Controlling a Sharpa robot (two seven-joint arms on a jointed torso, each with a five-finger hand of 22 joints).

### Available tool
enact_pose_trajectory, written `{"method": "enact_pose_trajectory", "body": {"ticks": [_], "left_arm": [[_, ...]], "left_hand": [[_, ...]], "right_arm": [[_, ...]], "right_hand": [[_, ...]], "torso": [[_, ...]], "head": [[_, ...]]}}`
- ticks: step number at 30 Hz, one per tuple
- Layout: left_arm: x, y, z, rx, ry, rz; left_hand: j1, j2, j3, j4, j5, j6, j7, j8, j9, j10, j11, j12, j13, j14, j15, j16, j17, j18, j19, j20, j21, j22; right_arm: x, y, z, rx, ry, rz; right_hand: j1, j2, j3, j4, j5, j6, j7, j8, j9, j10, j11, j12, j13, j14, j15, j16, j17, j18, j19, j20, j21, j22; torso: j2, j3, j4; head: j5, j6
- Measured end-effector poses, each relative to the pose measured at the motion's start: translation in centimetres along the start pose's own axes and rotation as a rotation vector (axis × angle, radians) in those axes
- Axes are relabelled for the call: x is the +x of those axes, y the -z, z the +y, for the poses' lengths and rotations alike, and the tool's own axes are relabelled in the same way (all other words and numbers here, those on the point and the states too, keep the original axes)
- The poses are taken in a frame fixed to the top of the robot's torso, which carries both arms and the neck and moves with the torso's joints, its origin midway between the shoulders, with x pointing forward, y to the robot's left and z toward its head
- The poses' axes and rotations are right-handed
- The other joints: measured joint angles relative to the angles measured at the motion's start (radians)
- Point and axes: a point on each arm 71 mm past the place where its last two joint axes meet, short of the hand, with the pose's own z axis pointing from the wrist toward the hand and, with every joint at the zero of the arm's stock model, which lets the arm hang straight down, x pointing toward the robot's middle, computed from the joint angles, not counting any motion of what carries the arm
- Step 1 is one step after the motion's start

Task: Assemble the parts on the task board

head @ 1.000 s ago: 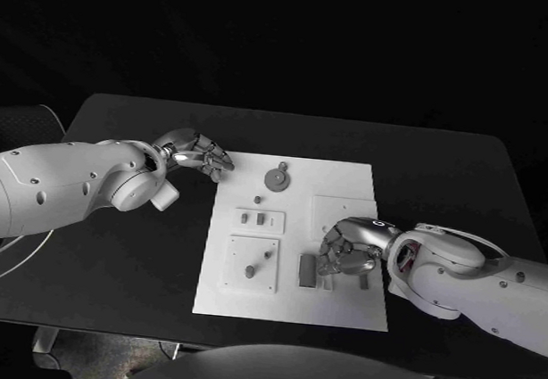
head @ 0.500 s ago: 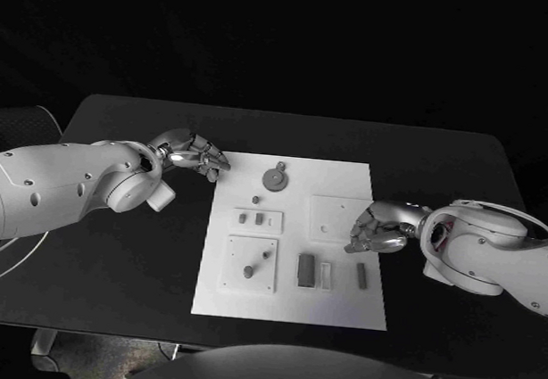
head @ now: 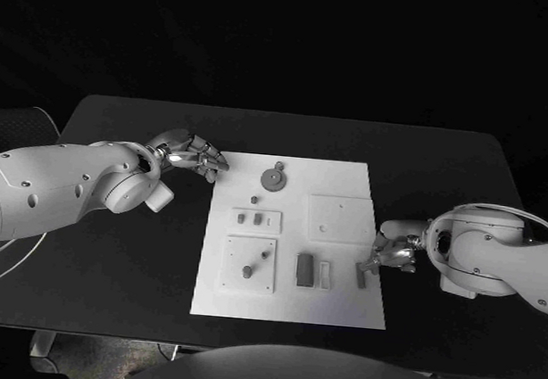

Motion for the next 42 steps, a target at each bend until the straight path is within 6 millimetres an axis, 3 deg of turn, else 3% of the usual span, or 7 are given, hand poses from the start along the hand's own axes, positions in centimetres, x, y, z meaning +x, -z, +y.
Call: {"method": "enact_pose_trajectory", "body": {"ticks": [6,23,38,42], "left_arm": [[-0.1,0.0,0.0,-0.001,-0.001,-0.001],[-0.1,0.1,0.1,-0.004,-0.003,-0.001],[-0.1,0.1,0.1,-0.005,-0.003,0.0],[-0.1,0.1,0.1,-0.005,-0.003,0.001]], "left_hand": [[0.0,0.0,0.0,0.0,0.0,0.0,0.0,0.0,0.0,0.004,-0.004,0.0,0.001,0.0,0.0,-0.004,0.001,-0.005,0.0,0.0,0.0,0.0],[0.0,0.0,0.0,0.0,0.0,0.0,0.0,0.0,0.0,0.004,-0.004,0.0,0.001,0.004,0.004,-0.004,0.002,-0.006,0.0,0.0,0.0,0.001],[0.0,0.0,0.0,0.0,0.0,0.0,0.0,0.0,0.0,0.004,-0.004,0.0,0.001,0.004,0.003,-0.004,0.004,-0.006,0.0,0.0,0.0,0.001],[0.0,0.0,-0.003,0.003,0.0,0.0,0.0,0.0,0.0,0.004,-0.004,0.0,0.001,0.004,0.003,-0.004,0.004,-0.007,0.0,0.0,0.0,0.001]], "right_arm": [[0.0,0.0,-0.2,0.034,0.01,0.004],[0.3,-1.3,1.2,0.044,0.063,0.018],[0.6,-1.8,1.7,0.047,0.12,0.034],[0.7,-2.0,2.0,0.045,0.131,0.032]], "right_hand": [[-0.05,-0.037,-0.001,0.034,-0.012,0.005,-0.005,0.0,-0.011,0.003,-0.004,0.0,0.0,0.009,0.002,0.0,0.013,0.0,0.0,0.0,0.001,0.0],[-0.069,-0.07,0.011,0.063,-0.027,0.015,-0.008,0.009,-0.022,0.003,-0.004,0.0,0.002,0.011,0.004,0.0,0.016,-0.001,-0.004,-0.004,0.001,0.0],[-0.067,-0.073,0.018,0.056,-0.027,0.024,-0.012,0.025,-0.026,0.007,-0.007,0.0,0.003,0.011,0.004,0.0,0.019,-0.001,-0.004,-0.004,0.005,0.0],[-0.055,-0.061,0.015,0.043,-0.027,0.031,-0.015,0.033,-0.025,0.007,-0.007,0.0,0.004,0.016,0.006,0.0,0.025,-0.005,-0.004,-0.004,0.005,0.0]], "torso": [[0.0,-0.0006,0.0009],[0.001,-0.0004,0.0012],[0.0,0.0,0.0001],[0.0,0.0002,0.0002]], "head": [[-0.001,0.0],[0.002,0.0],[0.003,0.0],[0.004,0.0]]}}
